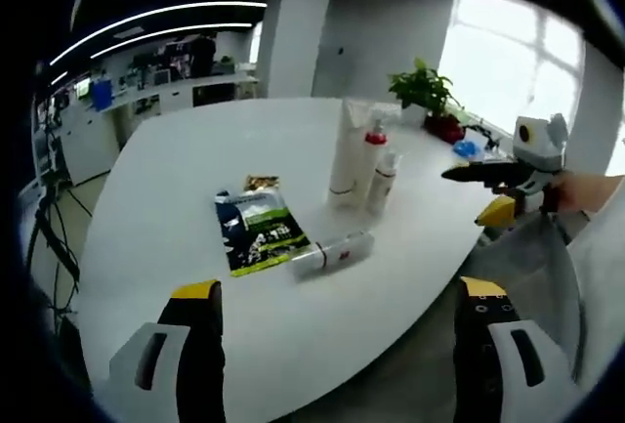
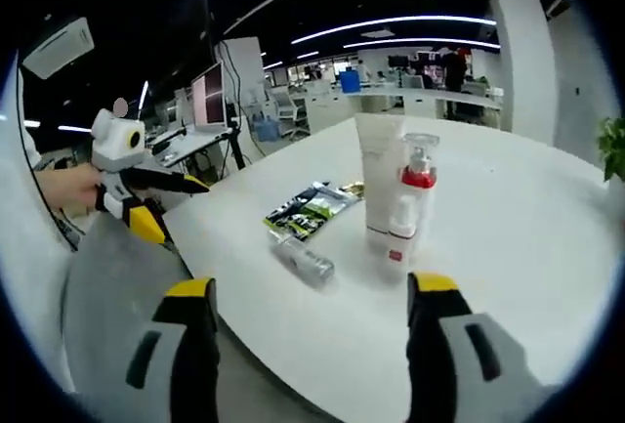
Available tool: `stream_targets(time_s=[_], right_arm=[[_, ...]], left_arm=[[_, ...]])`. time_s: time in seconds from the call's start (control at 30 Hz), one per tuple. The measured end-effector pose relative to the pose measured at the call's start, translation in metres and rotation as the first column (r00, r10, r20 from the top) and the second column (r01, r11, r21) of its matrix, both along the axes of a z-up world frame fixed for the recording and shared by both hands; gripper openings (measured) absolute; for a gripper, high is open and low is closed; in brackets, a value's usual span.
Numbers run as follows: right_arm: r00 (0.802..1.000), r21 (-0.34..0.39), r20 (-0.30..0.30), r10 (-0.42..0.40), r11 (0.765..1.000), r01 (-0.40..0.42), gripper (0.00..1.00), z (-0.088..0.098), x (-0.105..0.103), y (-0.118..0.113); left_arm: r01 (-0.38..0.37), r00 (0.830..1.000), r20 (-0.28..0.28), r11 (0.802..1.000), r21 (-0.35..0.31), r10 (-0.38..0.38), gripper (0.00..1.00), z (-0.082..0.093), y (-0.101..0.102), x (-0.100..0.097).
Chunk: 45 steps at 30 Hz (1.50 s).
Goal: Arrange the skincare products in the storage area until every visible bottle or jar stands upright without overlapping.
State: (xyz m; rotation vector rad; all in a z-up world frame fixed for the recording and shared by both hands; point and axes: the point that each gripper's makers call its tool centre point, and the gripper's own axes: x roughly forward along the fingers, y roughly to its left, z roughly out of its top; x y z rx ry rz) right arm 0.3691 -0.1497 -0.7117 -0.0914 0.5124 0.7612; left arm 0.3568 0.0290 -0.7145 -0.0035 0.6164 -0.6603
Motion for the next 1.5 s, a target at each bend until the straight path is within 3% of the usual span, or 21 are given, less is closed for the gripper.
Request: stream_targets(time_s=[0.23,0.57,0.77,1.17,1.33,1.5], right_arm=[[0.994,-0.082,-0.001,0.109,0.991,-0.109,0.74,-0.009,0.009,0.018],[0.975,-0.129,-0.006,0.223,0.967,-0.222,0.72,-0.019,0.024,0.047],[0.957,-0.179,-0.014,0.291,0.941,-0.288,0.67,-0.032,0.035,0.063],[0.931,-0.243,-0.056,0.361,0.899,-0.363,0.58,-0.055,0.048,0.081],[0.935,-0.217,-0.085,0.345,0.909,-0.355,0.52,-0.064,0.057,0.092],[0.928,-0.243,-0.102,0.358,0.896,-0.372,0.47,-0.075,0.061,0.099]], left_arm=[[0.037,0.999,0.004,0.998,0.047,-0.037,0.97,-0.005,-0.004,-0.006],[0.011,1.0,0.016,1.0,0.023,-0.012,0.97,-0.003,0.002,0.0],[-0.008,1.0,0.012,1.0,0.002,0.008,0.97,-0.005,0.006,0.004],[-0.019,1.0,0.0,1.0,-0.02,0.019,0.97,-0.005,0.006,0.006],[-0.022,1.0,-0.002,0.999,-0.027,0.022,0.97,-0.005,0.006,0.006],[-0.027,1.0,-0.003,0.999,-0.03,0.027,0.97,-0.005,0.006,0.006]])
